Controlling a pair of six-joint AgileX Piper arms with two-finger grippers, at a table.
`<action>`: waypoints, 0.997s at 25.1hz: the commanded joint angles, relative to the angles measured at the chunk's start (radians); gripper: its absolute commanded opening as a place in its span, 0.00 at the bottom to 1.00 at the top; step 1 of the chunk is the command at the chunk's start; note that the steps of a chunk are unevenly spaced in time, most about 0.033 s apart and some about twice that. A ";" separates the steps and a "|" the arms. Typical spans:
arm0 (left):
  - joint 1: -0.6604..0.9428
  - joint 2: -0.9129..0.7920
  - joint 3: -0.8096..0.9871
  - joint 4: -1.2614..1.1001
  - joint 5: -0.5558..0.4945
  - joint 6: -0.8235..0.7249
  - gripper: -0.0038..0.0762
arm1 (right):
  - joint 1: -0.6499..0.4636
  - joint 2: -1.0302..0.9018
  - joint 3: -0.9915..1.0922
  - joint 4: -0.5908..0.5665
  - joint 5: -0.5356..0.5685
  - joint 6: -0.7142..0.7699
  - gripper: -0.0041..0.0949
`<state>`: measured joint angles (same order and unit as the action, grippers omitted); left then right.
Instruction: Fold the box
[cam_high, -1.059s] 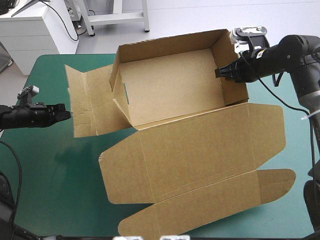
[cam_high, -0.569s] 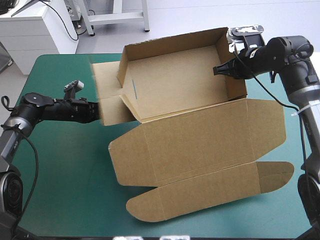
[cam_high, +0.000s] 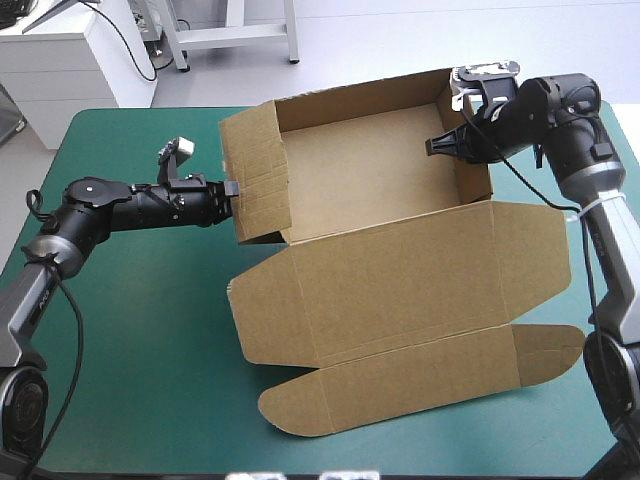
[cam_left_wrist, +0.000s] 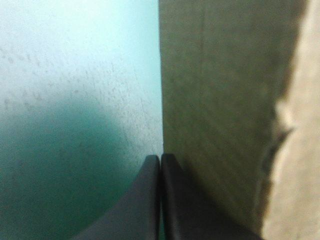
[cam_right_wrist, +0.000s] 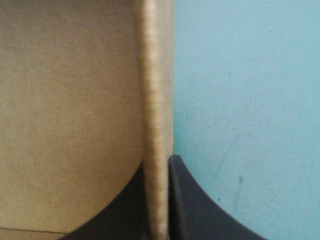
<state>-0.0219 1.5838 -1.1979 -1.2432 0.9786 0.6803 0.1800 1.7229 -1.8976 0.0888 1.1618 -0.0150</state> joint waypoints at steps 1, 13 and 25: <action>-0.006 -0.046 -0.048 -0.077 0.014 0.009 0.04 | -0.003 -0.050 -0.030 0.004 -0.034 0.007 0.04; -0.006 -0.046 -0.051 -0.168 0.155 0.028 0.69 | -0.003 -0.049 -0.030 -0.025 -0.030 0.001 0.04; -0.006 -0.046 -0.057 -0.226 0.213 0.028 0.69 | -0.003 -0.046 -0.030 -0.030 -0.016 0.007 0.04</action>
<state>-0.0230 1.5838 -1.2236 -1.4032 1.1596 0.7023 0.1800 1.7229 -1.8976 0.0454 1.1856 -0.0141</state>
